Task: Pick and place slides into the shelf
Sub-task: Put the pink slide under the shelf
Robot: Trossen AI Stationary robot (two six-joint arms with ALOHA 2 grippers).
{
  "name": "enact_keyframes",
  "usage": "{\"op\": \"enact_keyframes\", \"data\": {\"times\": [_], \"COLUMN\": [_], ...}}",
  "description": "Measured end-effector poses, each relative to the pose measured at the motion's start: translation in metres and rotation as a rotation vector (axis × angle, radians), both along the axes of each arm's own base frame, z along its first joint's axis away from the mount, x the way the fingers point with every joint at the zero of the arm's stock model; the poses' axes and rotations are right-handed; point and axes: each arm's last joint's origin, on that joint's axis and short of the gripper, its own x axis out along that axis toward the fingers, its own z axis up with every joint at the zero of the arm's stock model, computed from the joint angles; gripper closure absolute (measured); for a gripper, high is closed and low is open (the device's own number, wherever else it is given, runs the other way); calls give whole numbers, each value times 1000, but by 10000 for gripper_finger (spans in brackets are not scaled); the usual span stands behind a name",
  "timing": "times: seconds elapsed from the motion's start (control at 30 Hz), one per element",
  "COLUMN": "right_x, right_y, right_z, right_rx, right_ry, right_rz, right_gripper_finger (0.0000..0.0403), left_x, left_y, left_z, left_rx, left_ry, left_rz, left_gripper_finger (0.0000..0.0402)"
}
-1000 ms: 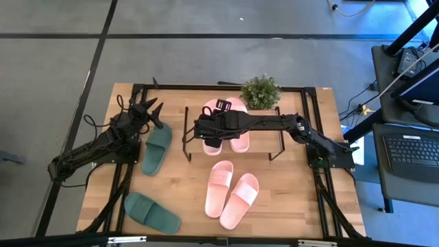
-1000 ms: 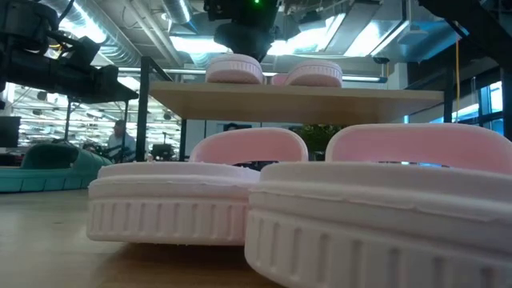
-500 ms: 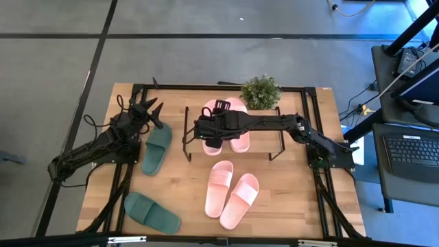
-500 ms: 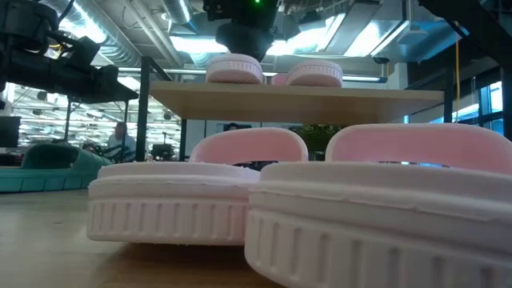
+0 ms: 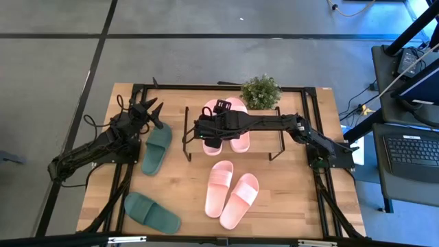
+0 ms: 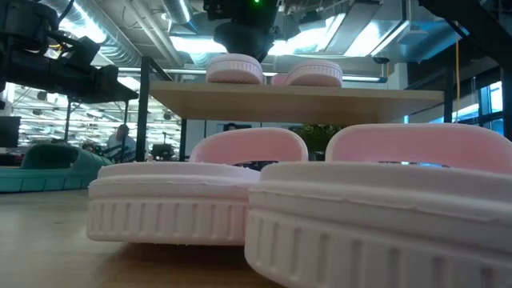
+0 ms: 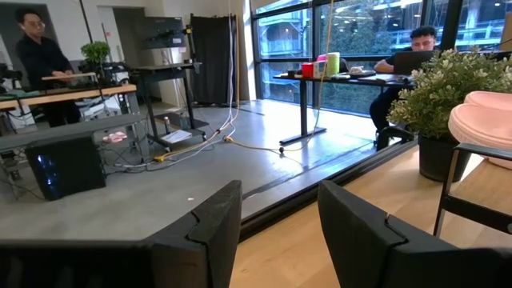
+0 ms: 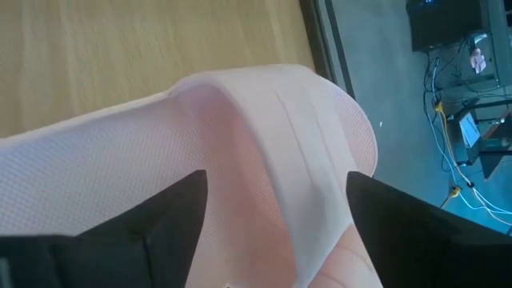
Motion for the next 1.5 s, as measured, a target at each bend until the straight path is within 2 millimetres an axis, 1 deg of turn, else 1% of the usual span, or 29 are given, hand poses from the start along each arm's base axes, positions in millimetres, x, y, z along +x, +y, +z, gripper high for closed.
{"op": "enact_keyframes", "data": {"times": [0.27,0.43,0.77,0.9,1.03,1.13,1.2,1.37,1.5], "right_x": [0,-2,-19,-35,-56,-73,-82,-88,-92], "right_y": [2,13,31,39,46,54,60,83,109], "right_z": [0,4,35,52,69,80,84,84,79], "right_rx": [-9,-8,6,-3,3,86,164,324,380], "right_ry": [16,2,-78,-60,-22,7,36,51,54], "right_rz": [22,44,67,110,132,166,191,289,333], "right_gripper_finger": [106,106,106,106,106,106,106,106,106], "left_x": [0,0,0,0,0,0,0,0,0], "left_y": [0,0,0,0,0,0,0,0,0], "left_z": [0,0,0,0,0,0,0,0,0], "left_rx": [-1,-1,-1,-1,0,-1,0,0,-1], "left_ry": [0,0,-1,0,0,0,0,0,0], "left_rz": [0,0,0,0,0,0,0,0,-1], "left_gripper_finger": [243,243,243,243,243,243,243,243,243]}}
